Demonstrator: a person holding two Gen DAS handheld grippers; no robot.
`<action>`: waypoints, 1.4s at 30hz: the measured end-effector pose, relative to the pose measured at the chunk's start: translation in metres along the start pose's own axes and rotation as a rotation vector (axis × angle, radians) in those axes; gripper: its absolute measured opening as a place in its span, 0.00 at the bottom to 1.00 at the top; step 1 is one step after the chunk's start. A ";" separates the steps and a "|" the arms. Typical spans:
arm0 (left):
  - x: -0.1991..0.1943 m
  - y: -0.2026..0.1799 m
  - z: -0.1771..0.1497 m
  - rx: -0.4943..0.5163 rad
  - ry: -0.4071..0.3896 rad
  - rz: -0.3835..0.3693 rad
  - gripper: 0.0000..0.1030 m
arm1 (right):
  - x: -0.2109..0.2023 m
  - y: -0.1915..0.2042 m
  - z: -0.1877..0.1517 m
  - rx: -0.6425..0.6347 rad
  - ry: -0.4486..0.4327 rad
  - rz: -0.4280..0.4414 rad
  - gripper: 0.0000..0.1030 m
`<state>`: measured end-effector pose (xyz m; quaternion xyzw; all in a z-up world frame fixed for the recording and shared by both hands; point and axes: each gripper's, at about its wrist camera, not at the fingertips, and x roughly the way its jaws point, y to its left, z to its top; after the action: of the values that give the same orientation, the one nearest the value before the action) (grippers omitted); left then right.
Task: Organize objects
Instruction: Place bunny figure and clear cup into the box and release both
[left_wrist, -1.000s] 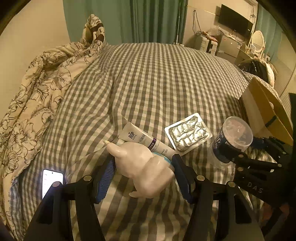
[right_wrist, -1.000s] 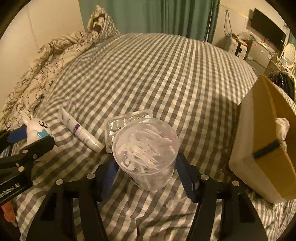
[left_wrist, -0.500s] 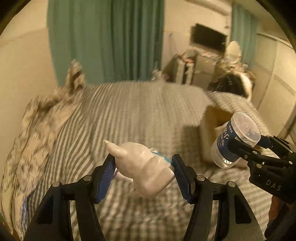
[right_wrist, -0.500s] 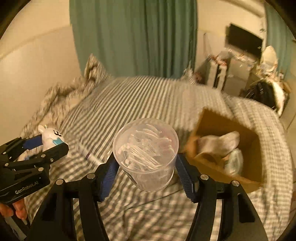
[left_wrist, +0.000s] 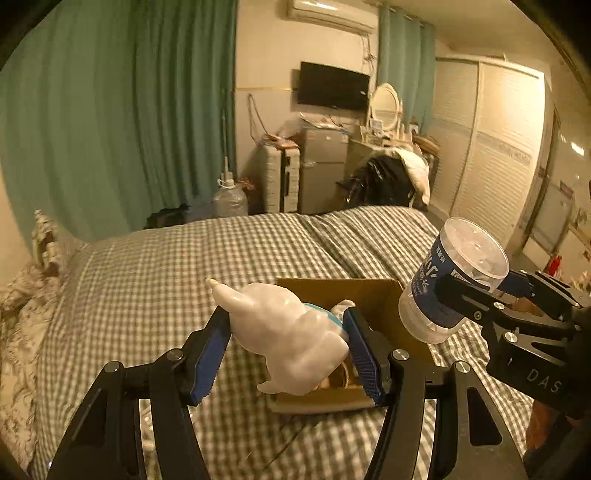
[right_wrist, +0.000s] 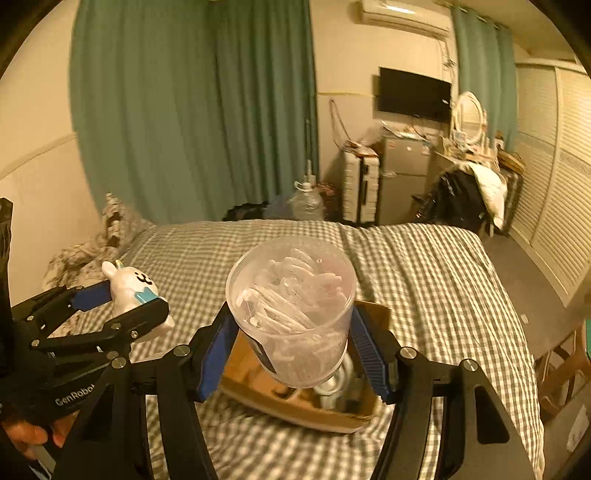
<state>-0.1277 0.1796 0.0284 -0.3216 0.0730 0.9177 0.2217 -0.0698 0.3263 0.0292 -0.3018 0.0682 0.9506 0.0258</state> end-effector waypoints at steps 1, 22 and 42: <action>0.011 -0.004 0.001 0.005 0.012 -0.006 0.62 | 0.008 -0.010 -0.001 0.010 0.011 -0.004 0.60; 0.095 -0.026 -0.012 0.060 0.116 -0.046 0.90 | 0.068 -0.060 -0.017 0.131 0.068 -0.024 0.81; -0.115 0.113 -0.018 -0.088 -0.091 0.218 1.00 | -0.073 0.101 0.006 -0.109 -0.099 0.080 0.90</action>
<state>-0.0890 0.0325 0.0855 -0.2790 0.0572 0.9523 0.1096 -0.0233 0.2265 0.0879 -0.2525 0.0269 0.9669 -0.0253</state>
